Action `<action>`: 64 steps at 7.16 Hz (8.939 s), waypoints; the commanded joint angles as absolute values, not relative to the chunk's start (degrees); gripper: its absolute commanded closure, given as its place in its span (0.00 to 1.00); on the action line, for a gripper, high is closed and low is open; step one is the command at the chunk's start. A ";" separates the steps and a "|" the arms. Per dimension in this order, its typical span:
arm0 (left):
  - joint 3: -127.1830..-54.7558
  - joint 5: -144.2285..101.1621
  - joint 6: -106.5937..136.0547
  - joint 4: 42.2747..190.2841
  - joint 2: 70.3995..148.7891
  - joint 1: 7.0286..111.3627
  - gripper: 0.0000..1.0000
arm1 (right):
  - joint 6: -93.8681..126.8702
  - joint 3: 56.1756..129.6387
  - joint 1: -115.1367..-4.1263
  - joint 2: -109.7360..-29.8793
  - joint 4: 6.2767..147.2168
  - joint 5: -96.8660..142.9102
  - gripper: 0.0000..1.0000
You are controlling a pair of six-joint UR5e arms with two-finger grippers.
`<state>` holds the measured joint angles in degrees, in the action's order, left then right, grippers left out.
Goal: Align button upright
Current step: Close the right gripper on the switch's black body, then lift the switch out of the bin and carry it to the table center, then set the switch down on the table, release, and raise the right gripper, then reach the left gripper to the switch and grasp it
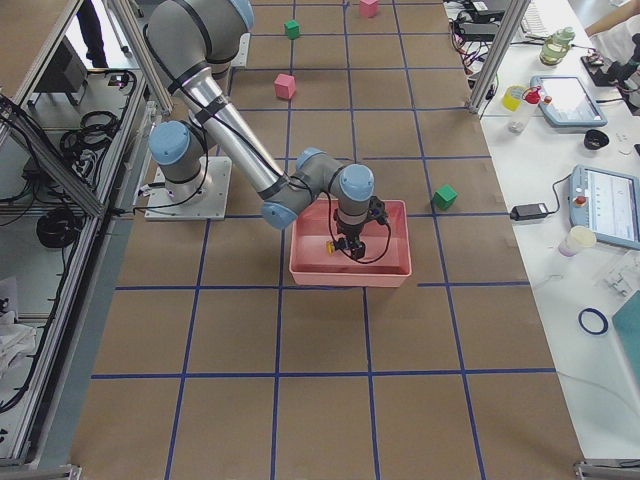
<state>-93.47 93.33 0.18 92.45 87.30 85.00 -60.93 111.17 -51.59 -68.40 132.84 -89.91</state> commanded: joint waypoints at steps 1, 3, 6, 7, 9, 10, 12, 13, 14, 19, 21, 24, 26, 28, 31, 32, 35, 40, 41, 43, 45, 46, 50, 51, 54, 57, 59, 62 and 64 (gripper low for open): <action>-93.43 93.25 0.26 92.20 87.45 84.99 0.00 | -61.00 111.62 -51.59 -68.29 132.89 -90.00 0.00; -93.51 93.25 0.26 92.20 87.45 84.99 0.00 | -61.00 111.71 -51.59 -68.29 132.63 -90.09 0.00; -93.52 93.34 0.18 92.29 87.45 84.99 0.00 | -61.17 112.67 -51.59 -68.12 132.54 -90.44 0.00; -93.52 93.34 0.18 92.29 87.36 84.99 0.00 | -61.17 112.94 -51.50 -68.12 132.63 -90.61 0.00; -93.60 93.43 0.26 92.46 87.28 84.99 0.00 | -61.26 112.85 -51.59 -68.12 133.15 -89.83 0.03; -93.60 93.43 0.18 92.37 87.28 84.99 0.00 | -61.26 112.68 -51.59 -68.12 133.15 -89.56 0.21; -93.52 93.43 0.26 92.37 87.28 84.99 0.00 | -61.70 112.33 -51.59 -68.29 132.89 -88.42 0.74; -93.52 93.43 0.26 92.37 87.28 84.99 0.00 | -61.35 112.24 -51.59 -68.64 132.37 -88.68 0.92; -93.60 93.43 0.18 92.37 87.28 84.99 0.00 | -61.35 112.15 -51.50 -68.82 132.36 -89.03 1.00; -93.52 93.34 0.26 92.37 87.28 84.99 0.00 | -61.27 90.94 -53.95 -73.83 105.97 -88.42 1.00; -93.52 93.43 0.26 92.37 87.28 84.99 0.00 | -53.05 86.14 -64.28 -76.62 98.88 -87.27 1.00; -93.52 93.34 0.18 92.37 87.28 84.99 0.00 | -26.21 86.48 -79.84 -76.03 99.67 -86.31 1.00; -93.52 93.43 0.18 92.37 87.28 84.99 0.00 | -5.22 87.36 -92.22 -73.40 104.83 -86.40 1.00; -93.52 93.43 0.18 92.37 87.19 84.99 0.00 | 9.76 88.94 -101.82 -69.45 113.43 -86.31 1.00; -93.43 93.34 0.26 92.20 87.10 84.99 0.00 | 21.34 93.67 -109.32 -63.83 126.17 -87.27 1.00; -93.34 93.34 0.18 92.11 87.10 84.64 0.00 | 21.44 95.08 -110.73 -62.76 129.87 -87.36 1.00; -93.52 93.34 0.18 92.29 87.54 84.64 0.00 | 21.88 95.62 -112.84 -59.78 134.54 -89.37 1.00; -93.60 93.25 0.35 90.44 87.80 84.55 0.00 | 22.15 97.12 -112.85 -57.83 135.97 -88.95 0.62; -93.52 93.51 0.26 90.61 87.28 84.55 0.00 | 22.15 97.29 -112.85 -57.66 136.14 -88.95 0.44; -93.52 93.34 0.35 92.36 87.28 84.64 0.00 | 22.15 97.73 -112.85 -58.09 136.14 -88.95 0.21; -92.82 92.73 0.35 93.69 86.84 84.38 0.00 | 19.79 97.21 -112.68 -61.67 135.80 -89.47 0.00; -92.81 92.72 0.53 93.60 87.01 84.55 0.00 | 16.56 97.21 -110.67 -64.57 135.01 -89.47 0.00; -96.15 92.20 1.13 92.38 89.55 85.08 0.00 | 1.17 92.15 -92.67 -79.50 107.08 -88.06 0.00; -96.41 90.46 1.23 89.15 91.13 87.25 0.00 | -0.60 86.02 -90.20 -81.89 94.26 -88.41 0.00; -101.41 84.14 7.08 70.80 98.15 96.66 0.00 | -0.44 79.54 -89.82 -88.22 82.97 -89.38 0.00; -102.30 83.23 11.78 61.39 104.48 102.63 0.00 | -0.17 80.15 -91.92 -88.51 82.00 -89.74 0.00; -102.83 83.23 11.78 56.89 108.53 105.19 0.00 | 0.09 84.44 -93.16 -87.90 85.66 -89.74 0.00; -104.68 83.32 12.39 51.53 112.66 108.02 0.00 | -0.44 86.39 -92.46 -87.89 87.71 -89.74 0.00; -104.68 83.23 12.30 48.87 116.18 108.19 0.00 | -0.44 86.92 -92.20 -87.80 87.80 -89.74 0.00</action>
<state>-104.62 83.24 12.27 50.21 114.14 107.97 -0.42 86.59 -92.41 -87.87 87.78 -89.74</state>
